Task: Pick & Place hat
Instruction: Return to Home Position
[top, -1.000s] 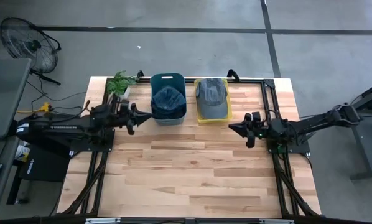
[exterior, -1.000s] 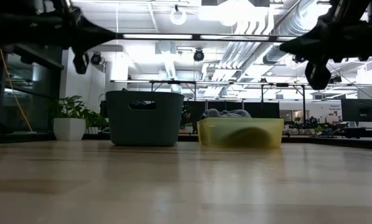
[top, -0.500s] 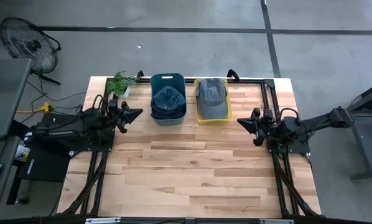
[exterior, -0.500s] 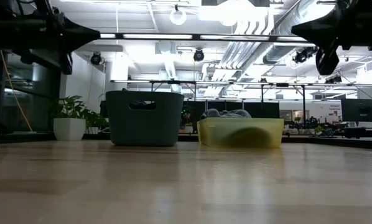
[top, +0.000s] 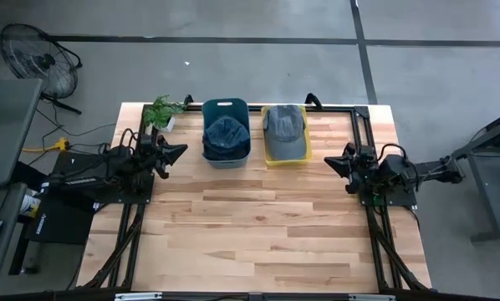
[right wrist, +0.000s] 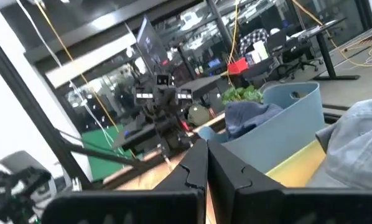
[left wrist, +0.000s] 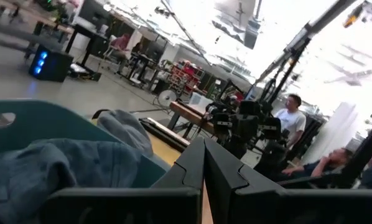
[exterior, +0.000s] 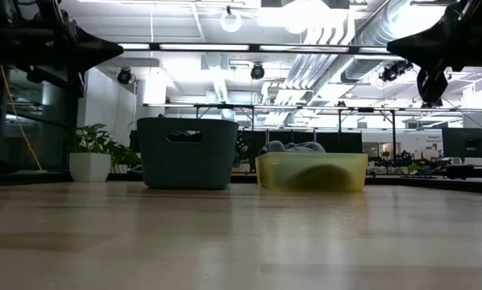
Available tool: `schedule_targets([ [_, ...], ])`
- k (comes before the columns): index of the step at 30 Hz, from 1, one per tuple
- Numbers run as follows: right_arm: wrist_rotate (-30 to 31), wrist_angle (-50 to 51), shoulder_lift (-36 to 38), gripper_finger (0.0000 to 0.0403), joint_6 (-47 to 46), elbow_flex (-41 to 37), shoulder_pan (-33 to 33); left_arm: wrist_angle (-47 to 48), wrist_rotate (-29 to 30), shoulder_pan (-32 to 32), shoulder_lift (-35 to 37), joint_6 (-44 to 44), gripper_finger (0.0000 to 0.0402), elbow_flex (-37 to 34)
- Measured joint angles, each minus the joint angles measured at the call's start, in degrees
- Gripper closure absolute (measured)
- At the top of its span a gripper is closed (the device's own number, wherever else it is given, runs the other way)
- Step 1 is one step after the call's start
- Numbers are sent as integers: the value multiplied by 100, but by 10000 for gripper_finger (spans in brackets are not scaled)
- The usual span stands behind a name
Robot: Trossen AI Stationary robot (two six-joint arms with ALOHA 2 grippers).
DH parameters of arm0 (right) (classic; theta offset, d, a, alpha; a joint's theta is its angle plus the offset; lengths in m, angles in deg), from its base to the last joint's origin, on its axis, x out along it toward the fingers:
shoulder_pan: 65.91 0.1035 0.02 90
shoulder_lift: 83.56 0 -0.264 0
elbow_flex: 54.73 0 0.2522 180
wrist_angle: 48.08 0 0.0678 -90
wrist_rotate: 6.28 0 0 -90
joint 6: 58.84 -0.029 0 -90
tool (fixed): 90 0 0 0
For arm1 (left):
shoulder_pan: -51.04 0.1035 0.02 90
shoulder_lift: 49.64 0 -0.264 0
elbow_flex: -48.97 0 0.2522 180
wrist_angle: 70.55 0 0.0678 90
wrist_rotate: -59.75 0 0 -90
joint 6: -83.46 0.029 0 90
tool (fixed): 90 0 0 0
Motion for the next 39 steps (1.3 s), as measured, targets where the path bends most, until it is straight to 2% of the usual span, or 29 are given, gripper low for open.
schedule_targets([
  [5,-372,577,-38,403,57,1,-305,-155,-89,-2,1,814,401,4],
  [11,-853,1044,-38,403,791,1,-724,-302,-21,-2,1,1824,401,7],
  [16,-1416,1484,-42,403,963,3,-958,-249,-215,-2,-1,1928,401,7],
  [22,-1394,1431,-71,403,1350,1,-1059,-246,-247,-2,-1,1933,401,7],
  [26,-1544,449,-71,403,1467,-295,-1105,-247,-228,-2,-1,2002,401,7],
  [29,-1650,345,-99,403,1545,-362,-1132,-238,-226,-2,-1,2010,401,7],
  [36,-1745,385,-112,403,1605,-362,-1147,-77,407,-2,-1,1986,401,7],
  [39,-1750,393,-112,402,1603,-362,-1147,65,472,-2,-3,1984,401,7],
])
